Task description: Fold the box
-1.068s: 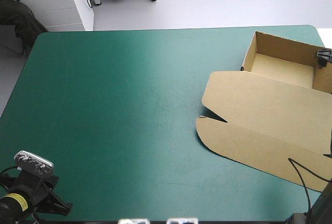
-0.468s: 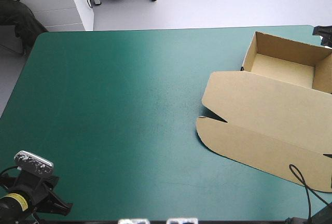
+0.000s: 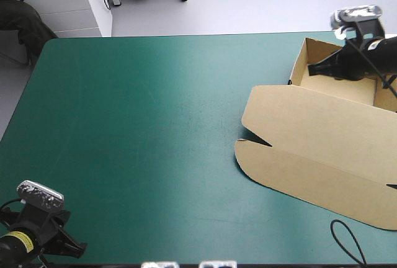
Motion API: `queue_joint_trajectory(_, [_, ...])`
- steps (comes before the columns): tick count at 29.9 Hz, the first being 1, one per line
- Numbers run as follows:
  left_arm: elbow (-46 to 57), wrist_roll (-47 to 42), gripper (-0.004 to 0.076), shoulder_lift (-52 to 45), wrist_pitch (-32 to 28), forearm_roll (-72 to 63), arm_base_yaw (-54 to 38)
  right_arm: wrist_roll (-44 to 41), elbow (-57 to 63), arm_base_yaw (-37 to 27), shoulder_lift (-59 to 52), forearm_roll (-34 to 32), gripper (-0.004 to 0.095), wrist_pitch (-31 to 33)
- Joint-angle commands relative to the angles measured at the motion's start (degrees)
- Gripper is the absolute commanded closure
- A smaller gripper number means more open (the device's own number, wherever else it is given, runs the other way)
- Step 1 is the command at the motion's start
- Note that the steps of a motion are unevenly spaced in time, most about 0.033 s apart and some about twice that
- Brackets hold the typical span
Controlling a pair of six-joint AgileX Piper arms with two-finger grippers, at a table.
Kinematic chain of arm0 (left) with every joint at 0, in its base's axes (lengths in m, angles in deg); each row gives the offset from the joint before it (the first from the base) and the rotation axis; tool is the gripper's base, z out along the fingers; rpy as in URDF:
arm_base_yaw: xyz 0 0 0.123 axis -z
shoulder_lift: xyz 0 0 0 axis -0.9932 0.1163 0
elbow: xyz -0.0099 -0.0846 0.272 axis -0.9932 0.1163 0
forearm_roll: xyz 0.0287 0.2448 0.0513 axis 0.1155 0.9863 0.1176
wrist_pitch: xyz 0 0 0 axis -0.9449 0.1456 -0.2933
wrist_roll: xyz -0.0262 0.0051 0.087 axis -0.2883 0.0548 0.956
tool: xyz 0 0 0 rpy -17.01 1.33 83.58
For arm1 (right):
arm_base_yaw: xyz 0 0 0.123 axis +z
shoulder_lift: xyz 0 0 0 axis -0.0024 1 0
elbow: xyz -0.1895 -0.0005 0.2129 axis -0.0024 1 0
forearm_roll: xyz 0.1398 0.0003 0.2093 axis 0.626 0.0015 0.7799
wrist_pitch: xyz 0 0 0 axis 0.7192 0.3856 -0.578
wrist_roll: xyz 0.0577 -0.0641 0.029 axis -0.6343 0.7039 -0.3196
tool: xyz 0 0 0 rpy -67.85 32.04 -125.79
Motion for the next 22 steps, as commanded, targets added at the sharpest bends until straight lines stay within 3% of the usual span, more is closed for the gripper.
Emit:
queue_joint_trajectory(1, [-1.3, -0.6, 0.0731, 0.7, -2.6, 0.1, 0.2, 1.5, 3.5, 5.4, -6.1, 1.1, 0.0925, -0.2])
queue_joint_trajectory(9, [-1.3, -0.6, 0.0731, 0.7, -2.6, -0.1, 0.2, 2.7, 19.7, 14.5, -17.9, 0.5, 0.0925, -1.7])
queue_joint_trajectory(22, [0.6, -0.7, 0.0731, 0.7, -8.9, -6.3, 0.2, 2.9, 53.4, 14.6, -44.1, -0.2, 0.0926, -13.7])
